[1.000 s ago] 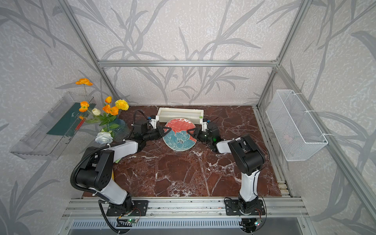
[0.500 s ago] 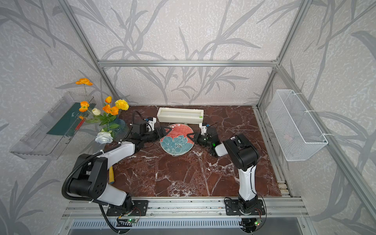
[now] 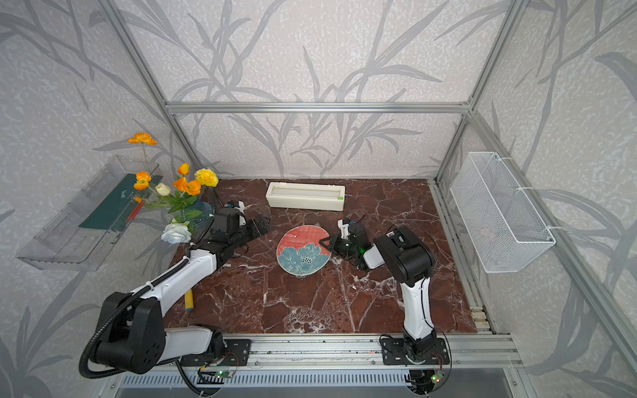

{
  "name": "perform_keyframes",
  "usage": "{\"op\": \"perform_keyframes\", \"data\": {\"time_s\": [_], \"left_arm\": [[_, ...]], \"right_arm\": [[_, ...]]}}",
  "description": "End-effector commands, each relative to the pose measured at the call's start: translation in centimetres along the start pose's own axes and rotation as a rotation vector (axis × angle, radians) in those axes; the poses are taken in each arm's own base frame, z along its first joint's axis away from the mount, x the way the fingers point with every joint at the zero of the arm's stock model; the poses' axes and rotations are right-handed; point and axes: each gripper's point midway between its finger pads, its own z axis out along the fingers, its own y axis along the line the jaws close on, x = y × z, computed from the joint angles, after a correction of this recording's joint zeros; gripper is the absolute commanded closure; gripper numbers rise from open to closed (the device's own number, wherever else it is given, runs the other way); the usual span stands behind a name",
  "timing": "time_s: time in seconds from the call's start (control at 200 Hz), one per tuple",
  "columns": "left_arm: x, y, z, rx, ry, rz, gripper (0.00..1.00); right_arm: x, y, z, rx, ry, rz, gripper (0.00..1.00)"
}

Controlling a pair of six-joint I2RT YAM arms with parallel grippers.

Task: Wrap the plate with plastic wrap
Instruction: Place the plate at the center of the board, then reset both arms

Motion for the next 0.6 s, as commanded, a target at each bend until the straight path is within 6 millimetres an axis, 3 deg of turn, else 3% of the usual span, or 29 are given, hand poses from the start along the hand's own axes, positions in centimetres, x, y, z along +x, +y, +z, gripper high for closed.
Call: {"op": "perform_keyframes", "data": {"time_s": [0.0, 0.085, 0.28, 0.295, 0.4, 0.505, 0.595], "left_arm": [[0.3, 0.4, 0.2, -0.017, 0.012, 0.000, 0.01], [0.7, 0.4, 0.4, -0.015, 0.033, -0.006, 0.01], [1.9, 2.7, 0.2, -0.111, 0.042, -0.064, 0.01], [2.0, 2.9, 0.1, -0.120, 0.040, -0.070, 0.01], [3.1, 4.1, 0.2, -0.151, 0.039, -0.085, 0.01], [4.6, 4.8, 0.8, -0.150, 0.057, -0.061, 0.00], [5.7, 5.3, 1.2, -0.154, 0.089, -0.032, 0.00]], "right_arm": [[-1.7, 1.8, -1.0, -0.036, -0.051, -0.060, 0.57], [-2.8, 1.2, -3.0, 0.005, -0.082, -0.070, 0.45], [-4.6, 0.2, -8.5, 0.203, -0.108, -0.148, 0.32], [-5.0, 1.0, -9.2, 0.218, -0.119, -0.185, 0.32], [-5.9, 1.6, -12.7, 0.499, -0.128, -0.413, 0.23], [-8.5, 3.1, -17.0, 0.771, -0.248, -0.621, 0.17], [-10.2, 3.7, -19.6, 0.896, -0.333, -0.780, 0.15]]}}
